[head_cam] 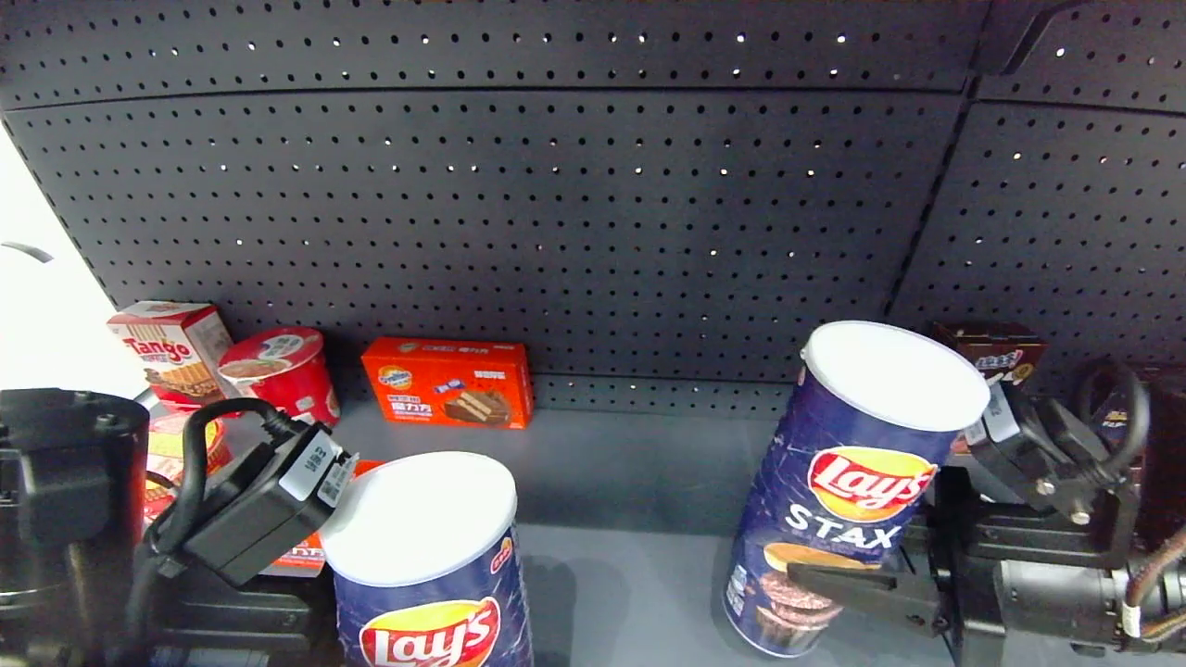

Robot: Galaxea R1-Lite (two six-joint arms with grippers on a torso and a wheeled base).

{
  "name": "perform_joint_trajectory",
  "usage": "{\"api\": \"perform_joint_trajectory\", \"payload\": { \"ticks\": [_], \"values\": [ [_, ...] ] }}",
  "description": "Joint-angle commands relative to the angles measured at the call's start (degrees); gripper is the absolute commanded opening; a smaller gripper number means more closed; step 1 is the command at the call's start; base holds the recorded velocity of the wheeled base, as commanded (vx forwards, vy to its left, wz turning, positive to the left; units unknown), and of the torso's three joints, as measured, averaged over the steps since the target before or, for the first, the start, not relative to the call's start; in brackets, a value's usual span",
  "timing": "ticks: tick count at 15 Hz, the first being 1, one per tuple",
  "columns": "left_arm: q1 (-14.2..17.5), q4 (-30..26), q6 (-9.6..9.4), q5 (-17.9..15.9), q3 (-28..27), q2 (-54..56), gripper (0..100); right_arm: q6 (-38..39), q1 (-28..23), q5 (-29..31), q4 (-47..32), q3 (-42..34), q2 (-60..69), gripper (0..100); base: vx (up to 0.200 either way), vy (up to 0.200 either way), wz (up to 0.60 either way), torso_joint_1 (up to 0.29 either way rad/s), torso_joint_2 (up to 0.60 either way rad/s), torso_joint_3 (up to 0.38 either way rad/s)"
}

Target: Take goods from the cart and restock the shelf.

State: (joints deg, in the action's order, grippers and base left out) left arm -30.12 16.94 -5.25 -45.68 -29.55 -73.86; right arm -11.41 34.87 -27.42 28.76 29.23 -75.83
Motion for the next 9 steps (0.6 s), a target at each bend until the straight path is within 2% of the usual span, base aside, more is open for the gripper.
{"api": "perform_joint_trajectory", "payload": {
  "ticks": [1, 9],
  "values": [
    [-0.02, 0.02, -0.02, -0.02, 0.63, 0.03, 0, 0.16, -0.06, -0.01, 1.13, -4.27, 3.14, 0, 0.000, 0.000, 0.00, 0.000, 0.00, 0.000],
    [0.24, 0.37, -0.02, -0.02, 0.46, -0.14, 0, 0.34, -0.06, -0.36, 4.38, -5.33, 0.15, 0, 0.000, 0.000, 0.00, 0.000, 0.00, 0.000]
  ]
}}
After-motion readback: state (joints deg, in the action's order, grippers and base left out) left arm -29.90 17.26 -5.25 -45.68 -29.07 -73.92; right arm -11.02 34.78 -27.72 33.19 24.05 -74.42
